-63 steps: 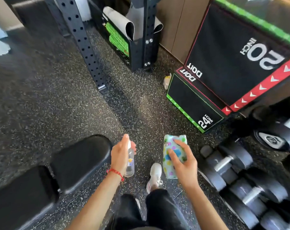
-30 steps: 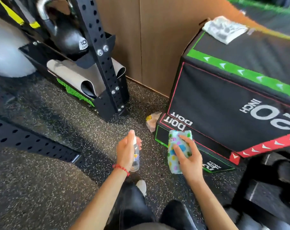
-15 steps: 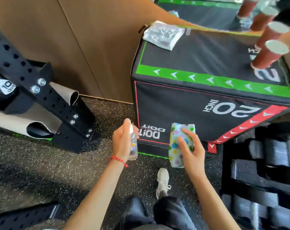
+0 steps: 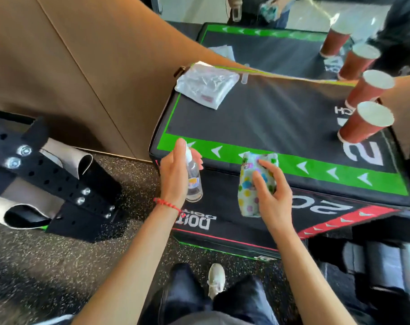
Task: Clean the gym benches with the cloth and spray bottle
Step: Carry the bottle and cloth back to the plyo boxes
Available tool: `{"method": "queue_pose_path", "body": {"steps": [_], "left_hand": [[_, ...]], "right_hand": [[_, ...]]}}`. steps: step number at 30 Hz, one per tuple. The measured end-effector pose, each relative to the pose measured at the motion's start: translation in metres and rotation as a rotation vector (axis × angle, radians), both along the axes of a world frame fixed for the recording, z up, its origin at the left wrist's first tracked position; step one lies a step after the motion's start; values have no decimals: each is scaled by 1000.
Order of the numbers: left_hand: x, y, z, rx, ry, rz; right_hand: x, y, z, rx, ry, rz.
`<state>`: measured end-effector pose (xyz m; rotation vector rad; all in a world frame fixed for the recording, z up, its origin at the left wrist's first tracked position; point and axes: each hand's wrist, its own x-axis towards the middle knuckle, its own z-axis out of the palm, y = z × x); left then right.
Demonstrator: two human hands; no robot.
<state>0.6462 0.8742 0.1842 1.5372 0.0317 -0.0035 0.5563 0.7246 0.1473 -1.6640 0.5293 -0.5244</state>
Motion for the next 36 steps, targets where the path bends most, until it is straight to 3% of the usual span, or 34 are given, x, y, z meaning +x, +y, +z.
{"method": "queue_pose_path", "body": {"steps": [8, 20, 25, 31, 36], "left_hand": [[64, -34, 23, -34, -89, -51], [135, -58, 10, 23, -119, -151], [143, -58, 0, 13, -137, -180], [142, -57, -7, -3, -138, -212], [139, -55, -8, 16, -164, -242]], "right_hand": [[61, -22, 7, -76, 68, 0], [128, -21, -4, -135, 171, -97], [145, -21, -9, -254, 270, -96], [150, -15, -14, -562, 421, -43], [151, -11, -9, -657, 459, -52]]}}
